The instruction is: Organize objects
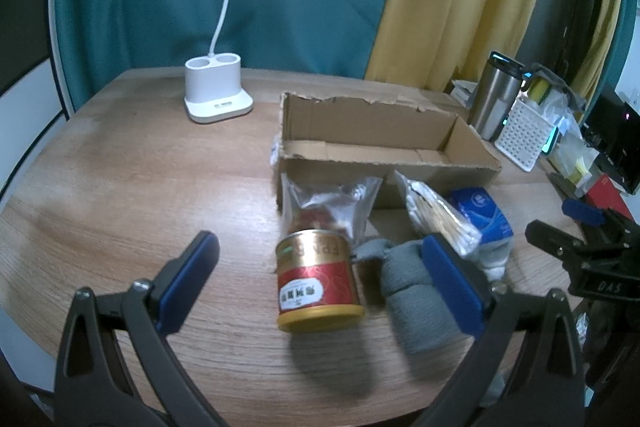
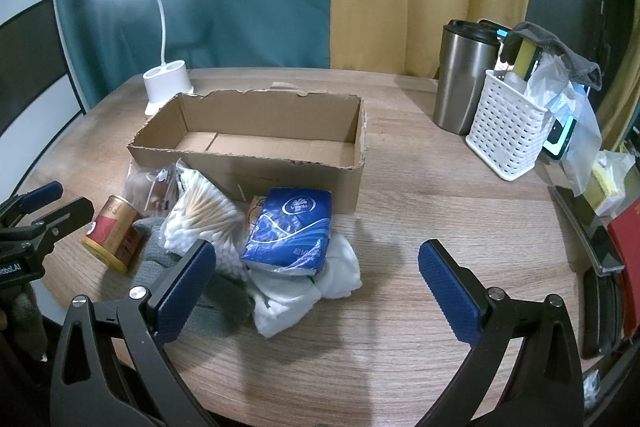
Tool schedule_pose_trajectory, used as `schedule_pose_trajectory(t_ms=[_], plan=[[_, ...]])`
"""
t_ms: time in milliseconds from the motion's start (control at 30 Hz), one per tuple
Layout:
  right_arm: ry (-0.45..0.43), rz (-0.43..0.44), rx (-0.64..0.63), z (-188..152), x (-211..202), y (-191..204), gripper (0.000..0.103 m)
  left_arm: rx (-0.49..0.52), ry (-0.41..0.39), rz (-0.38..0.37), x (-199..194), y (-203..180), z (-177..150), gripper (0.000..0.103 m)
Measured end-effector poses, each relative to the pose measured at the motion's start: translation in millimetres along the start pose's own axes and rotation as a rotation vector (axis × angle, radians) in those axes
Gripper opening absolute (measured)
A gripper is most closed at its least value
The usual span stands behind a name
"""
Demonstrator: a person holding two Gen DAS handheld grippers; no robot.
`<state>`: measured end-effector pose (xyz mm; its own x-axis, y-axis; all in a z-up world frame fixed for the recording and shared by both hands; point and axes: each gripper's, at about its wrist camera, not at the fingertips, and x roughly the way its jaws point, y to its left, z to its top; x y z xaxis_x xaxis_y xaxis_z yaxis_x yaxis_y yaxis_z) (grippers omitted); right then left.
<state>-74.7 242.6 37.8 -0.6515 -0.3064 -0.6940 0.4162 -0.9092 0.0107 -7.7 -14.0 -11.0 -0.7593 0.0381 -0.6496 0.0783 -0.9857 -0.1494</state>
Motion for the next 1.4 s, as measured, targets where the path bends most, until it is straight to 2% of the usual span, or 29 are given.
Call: schedule_pose_trajectory(t_ms=[733,1400], plan=[[0.005,-0.003,0.002,0.3,0.4,1.2,0.103,-0.002,0.003,-0.001,-0.4,-1.8,-0.2,0.103],[0.044,-0.002,0.005,2.6,17.4,2.8,0.103,-0.024,0.065,0.011,24.5,8.3,-3.4,0.103]])
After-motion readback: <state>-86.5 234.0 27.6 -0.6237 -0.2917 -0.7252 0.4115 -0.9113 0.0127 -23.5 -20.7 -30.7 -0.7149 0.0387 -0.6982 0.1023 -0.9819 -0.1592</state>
